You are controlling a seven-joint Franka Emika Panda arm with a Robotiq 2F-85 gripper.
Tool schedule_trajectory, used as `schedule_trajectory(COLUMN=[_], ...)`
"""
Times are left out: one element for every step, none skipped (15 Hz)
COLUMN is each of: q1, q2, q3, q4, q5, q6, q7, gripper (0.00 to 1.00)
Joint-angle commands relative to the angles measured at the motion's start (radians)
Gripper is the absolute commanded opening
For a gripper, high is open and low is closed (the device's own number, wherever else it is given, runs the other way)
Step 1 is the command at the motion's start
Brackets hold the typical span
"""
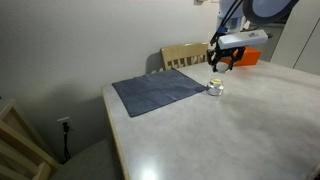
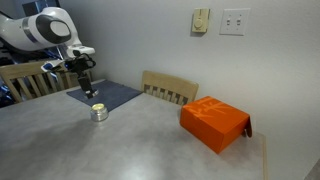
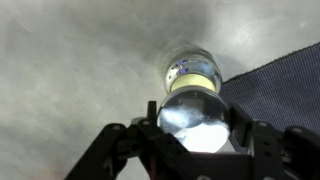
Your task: Remove the lid from the silver container
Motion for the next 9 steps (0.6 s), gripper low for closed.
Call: schedule_trajectory(q1=[-0.023,-0.032,-0.041,-0.051,-0.070,-0.082,-0.093,-0.103,-0.109], q2=[-0.001,0.032,0.040,0.033,0.015,-0.008,-0.037,-0.061,-0.094], q3=[0.025,0.028,0.035,0.041,0.046,0.048,0.047,0.043,0.036], q4=[0.001,0.016,0.022,0.022,0.008,-0.011,-0.036,-0.056,-0.081], q5=[-0.013,-0.006,0.009,0.023,0.043,0.057,0.068,0.076,0.079], q6=[-0.005,0.007,0.006,-0.008,0.015,0.044,0.081,0.129,0.183], q7=[0.008,-0.003,-0.012,-0.028,-0.044,-0.041,-0.036,-0.030,-0.015], gripper=[0.44,0.44,0.44,0.44,0.44,0.44,0.44,0.44,0.44])
